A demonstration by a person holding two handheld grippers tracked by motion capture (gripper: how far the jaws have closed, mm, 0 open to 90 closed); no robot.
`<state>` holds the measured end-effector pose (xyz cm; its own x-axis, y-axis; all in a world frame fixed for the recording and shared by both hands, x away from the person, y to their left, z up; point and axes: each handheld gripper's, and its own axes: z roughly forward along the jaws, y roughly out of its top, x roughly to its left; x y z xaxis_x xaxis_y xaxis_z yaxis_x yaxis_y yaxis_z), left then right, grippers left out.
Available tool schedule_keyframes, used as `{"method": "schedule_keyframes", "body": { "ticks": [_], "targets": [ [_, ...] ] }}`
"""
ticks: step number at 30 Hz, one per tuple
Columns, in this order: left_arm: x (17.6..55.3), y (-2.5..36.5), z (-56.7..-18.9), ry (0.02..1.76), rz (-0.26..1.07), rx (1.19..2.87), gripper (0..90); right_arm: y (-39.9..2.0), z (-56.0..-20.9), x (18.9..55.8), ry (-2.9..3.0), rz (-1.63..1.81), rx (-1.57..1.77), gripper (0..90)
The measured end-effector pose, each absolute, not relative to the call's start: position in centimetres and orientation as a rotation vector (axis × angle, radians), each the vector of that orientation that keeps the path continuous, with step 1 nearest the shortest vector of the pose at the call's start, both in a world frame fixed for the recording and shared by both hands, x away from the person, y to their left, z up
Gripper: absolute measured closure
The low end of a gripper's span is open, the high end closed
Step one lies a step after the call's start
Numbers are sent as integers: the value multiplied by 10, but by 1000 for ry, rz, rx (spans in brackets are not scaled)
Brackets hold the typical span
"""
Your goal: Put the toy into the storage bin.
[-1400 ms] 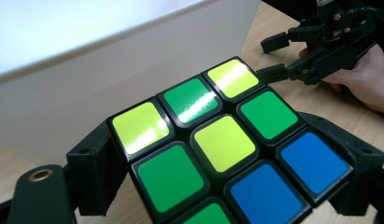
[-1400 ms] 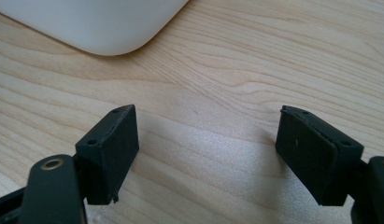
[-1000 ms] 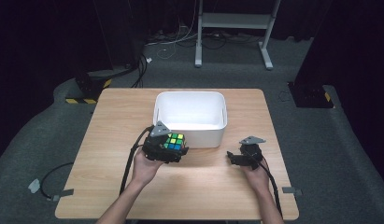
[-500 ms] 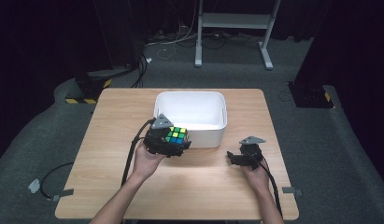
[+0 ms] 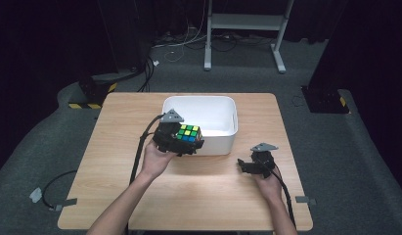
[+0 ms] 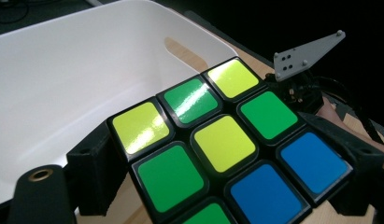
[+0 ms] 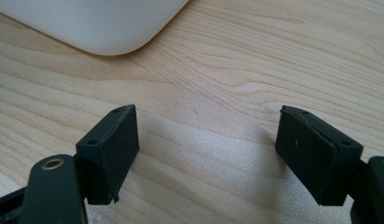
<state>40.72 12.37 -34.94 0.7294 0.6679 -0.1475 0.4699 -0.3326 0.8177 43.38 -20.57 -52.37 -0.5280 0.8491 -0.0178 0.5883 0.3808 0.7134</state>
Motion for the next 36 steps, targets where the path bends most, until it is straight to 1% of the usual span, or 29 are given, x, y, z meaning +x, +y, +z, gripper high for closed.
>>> {"method": "schedule_keyframes", "body": {
  "ticks": [24,36],
  "targets": [
    [439,109,-329,859,298,2014,155,-206,-524,434,2263,937,1247,214],
    [457,101,-327,876,311,2024,155,-206,-524,434,2264,937,1248,215]
  ]
}}
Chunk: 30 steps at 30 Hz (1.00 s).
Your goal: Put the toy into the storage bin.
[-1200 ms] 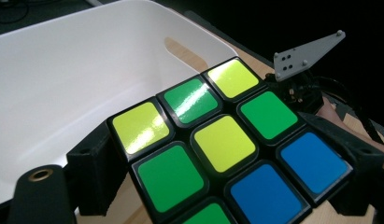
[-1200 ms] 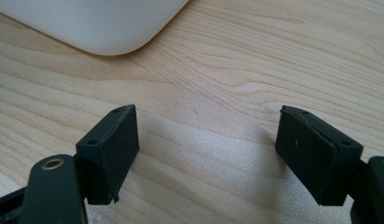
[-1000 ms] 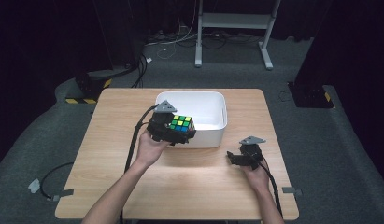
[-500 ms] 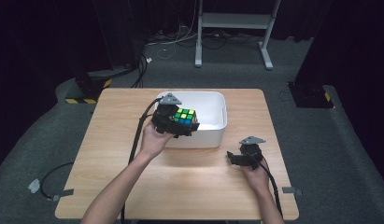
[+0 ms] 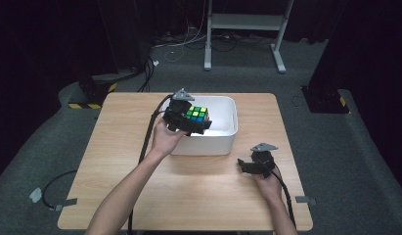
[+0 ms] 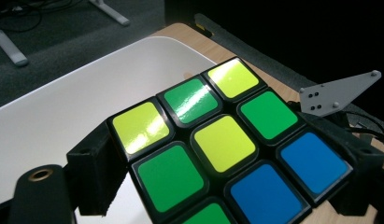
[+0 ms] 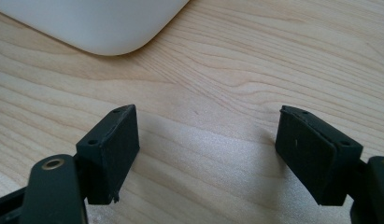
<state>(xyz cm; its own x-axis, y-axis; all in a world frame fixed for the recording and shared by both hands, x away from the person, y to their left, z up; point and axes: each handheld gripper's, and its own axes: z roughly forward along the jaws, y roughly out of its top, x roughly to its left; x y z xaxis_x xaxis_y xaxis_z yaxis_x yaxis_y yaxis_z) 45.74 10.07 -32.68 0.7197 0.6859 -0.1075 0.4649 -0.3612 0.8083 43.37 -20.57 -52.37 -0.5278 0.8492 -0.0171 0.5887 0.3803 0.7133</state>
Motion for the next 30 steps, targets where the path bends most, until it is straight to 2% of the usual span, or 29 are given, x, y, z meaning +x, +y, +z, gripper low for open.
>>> {"method": "schedule_keyframes", "body": {
  "ticks": [30],
  "targets": [
    [499,78,-332,934,352,2043,155,-206,-524,434,2263,937,1246,215]
  ]
}}
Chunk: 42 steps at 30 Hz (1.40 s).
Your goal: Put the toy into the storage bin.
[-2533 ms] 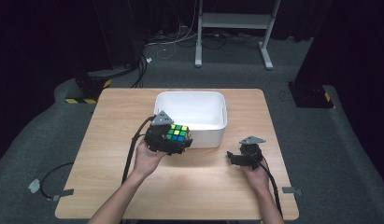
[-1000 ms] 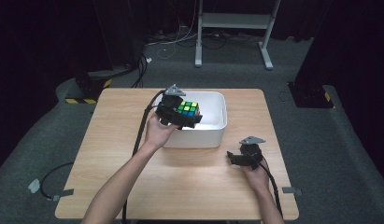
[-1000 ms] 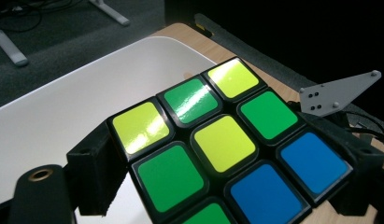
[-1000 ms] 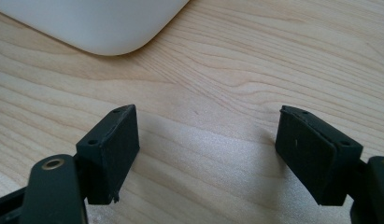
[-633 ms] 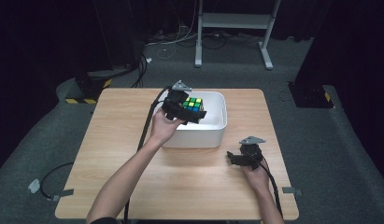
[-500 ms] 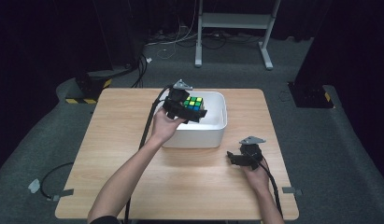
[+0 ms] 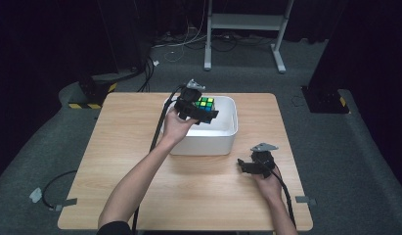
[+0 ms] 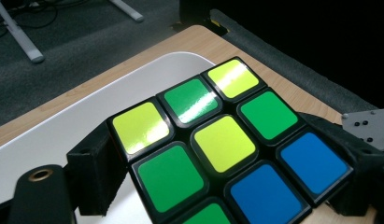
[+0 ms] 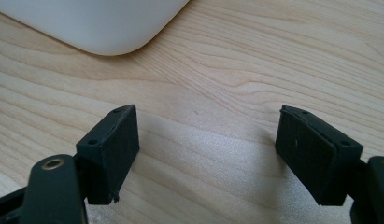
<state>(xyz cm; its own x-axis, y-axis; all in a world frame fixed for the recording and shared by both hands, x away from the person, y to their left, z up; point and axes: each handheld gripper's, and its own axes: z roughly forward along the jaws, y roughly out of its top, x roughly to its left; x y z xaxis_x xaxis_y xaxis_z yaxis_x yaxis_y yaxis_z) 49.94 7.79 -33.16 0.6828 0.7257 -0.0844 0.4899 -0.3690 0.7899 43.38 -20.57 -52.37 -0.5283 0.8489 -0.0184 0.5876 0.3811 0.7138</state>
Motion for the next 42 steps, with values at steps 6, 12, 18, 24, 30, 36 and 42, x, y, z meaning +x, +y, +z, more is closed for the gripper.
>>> {"method": "schedule_keyframes", "body": {
  "ticks": [6,12,18,24,30,36,42],
  "targets": [
    [508,78,-338,970,353,2042,155,-206,-524,434,2264,937,1246,215],
    [514,79,-342,994,352,2033,155,-206,-524,434,2264,938,1246,215],
    [522,77,-347,1022,360,2044,155,-206,-524,434,2264,937,1246,215],
    [526,74,-348,1029,374,2046,155,-206,-524,434,2264,937,1246,215],
    [533,71,-353,1043,391,2059,155,-206,-524,434,2265,937,1245,215],
    [540,71,-361,1078,390,2059,155,-206,-524,434,2265,938,1247,215],
    [546,71,-368,1109,398,2072,155,-206,-524,434,2264,938,1246,216]
  ]
}}
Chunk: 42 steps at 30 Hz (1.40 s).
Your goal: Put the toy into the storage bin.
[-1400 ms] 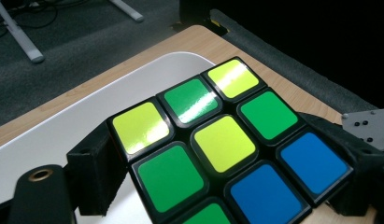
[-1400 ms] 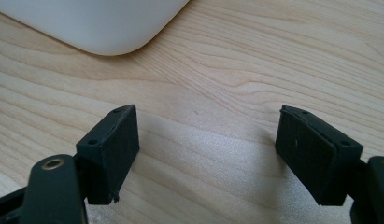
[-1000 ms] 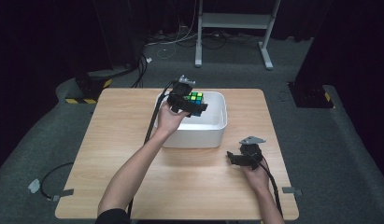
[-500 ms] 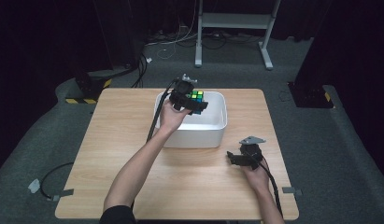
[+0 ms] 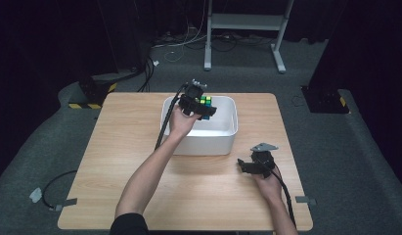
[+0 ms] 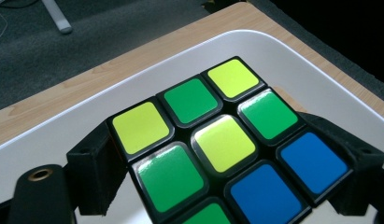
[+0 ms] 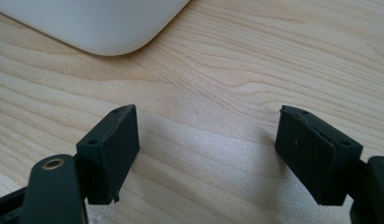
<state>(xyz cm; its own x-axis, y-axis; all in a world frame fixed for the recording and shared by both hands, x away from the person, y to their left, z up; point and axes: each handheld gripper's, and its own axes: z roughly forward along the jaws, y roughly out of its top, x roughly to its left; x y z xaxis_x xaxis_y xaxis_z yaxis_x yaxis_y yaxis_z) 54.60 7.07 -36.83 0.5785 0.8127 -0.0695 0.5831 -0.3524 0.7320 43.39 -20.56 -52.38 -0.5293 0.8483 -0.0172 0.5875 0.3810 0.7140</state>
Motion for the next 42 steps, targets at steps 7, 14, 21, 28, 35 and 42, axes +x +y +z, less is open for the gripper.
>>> {"method": "schedule_keyframes", "body": {
  "ticks": [7,14,21,28,35,42],
  "targets": [
    [551,71,-374,1136,402,2066,155,-206,-524,434,2266,940,1242,216],
    [555,71,-381,1162,402,2069,155,-206,-524,434,2264,939,1242,216],
    [556,70,-383,1178,407,2081,155,-206,-524,434,2265,939,1243,217],
    [559,70,-386,1208,399,2092,155,-205,-524,434,2266,942,1241,218],
    [558,69,-384,1213,383,2117,155,-205,-524,434,2266,941,1240,218],
    [555,69,-384,1219,391,2163,155,-205,-524,434,2266,941,1242,217]
  ]
}}
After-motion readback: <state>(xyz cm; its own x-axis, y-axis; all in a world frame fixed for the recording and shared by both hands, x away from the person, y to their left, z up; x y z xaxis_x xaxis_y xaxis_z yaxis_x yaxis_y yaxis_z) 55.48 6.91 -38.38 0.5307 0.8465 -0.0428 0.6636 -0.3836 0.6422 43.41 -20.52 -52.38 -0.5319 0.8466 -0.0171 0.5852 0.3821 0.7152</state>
